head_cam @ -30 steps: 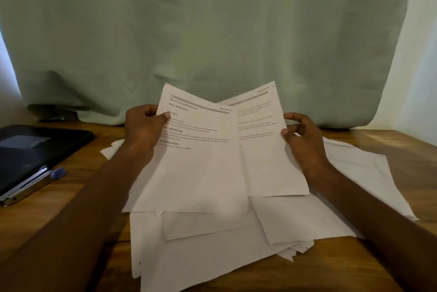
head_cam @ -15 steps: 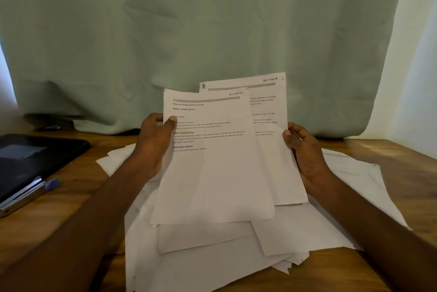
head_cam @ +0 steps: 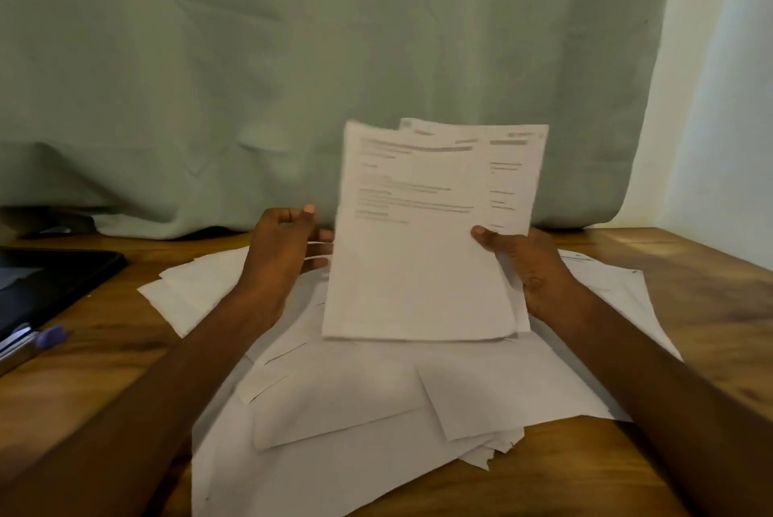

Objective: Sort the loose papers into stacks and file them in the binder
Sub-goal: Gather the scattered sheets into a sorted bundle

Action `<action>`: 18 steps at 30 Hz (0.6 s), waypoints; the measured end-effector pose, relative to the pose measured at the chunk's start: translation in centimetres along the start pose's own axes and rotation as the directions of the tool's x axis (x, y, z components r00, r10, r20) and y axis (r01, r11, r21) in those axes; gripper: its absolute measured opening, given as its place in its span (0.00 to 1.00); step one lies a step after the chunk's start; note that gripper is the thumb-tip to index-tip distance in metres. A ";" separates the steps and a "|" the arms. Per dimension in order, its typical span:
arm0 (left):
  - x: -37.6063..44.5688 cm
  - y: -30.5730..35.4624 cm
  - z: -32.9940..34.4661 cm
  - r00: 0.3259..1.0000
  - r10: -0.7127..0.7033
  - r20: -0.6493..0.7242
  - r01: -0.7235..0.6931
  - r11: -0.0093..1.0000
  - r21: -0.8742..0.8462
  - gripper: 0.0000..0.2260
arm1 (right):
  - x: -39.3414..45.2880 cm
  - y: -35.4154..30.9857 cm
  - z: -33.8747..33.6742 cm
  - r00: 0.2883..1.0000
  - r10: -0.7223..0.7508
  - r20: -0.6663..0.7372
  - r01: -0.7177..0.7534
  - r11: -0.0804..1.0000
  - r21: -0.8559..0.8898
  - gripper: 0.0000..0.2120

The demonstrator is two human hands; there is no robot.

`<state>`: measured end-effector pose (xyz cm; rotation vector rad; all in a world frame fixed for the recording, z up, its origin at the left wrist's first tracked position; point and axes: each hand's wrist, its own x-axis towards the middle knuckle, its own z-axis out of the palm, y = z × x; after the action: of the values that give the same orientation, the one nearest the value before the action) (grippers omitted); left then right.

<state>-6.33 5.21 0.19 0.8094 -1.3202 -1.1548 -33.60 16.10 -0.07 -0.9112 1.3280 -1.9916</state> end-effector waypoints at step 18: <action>-2.5 -3.7 2.0 0.834 -0.105 0.542 -0.472 0.372 0.799 0.25 | 2.0 -0.2 -6.2 0.823 -0.491 -0.286 -0.235 0.164 -0.958 0.44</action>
<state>-8.61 6.83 -3.77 1.1018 -2.5636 -0.2911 -39.72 17.98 -1.15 -0.9512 3.2413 -1.2248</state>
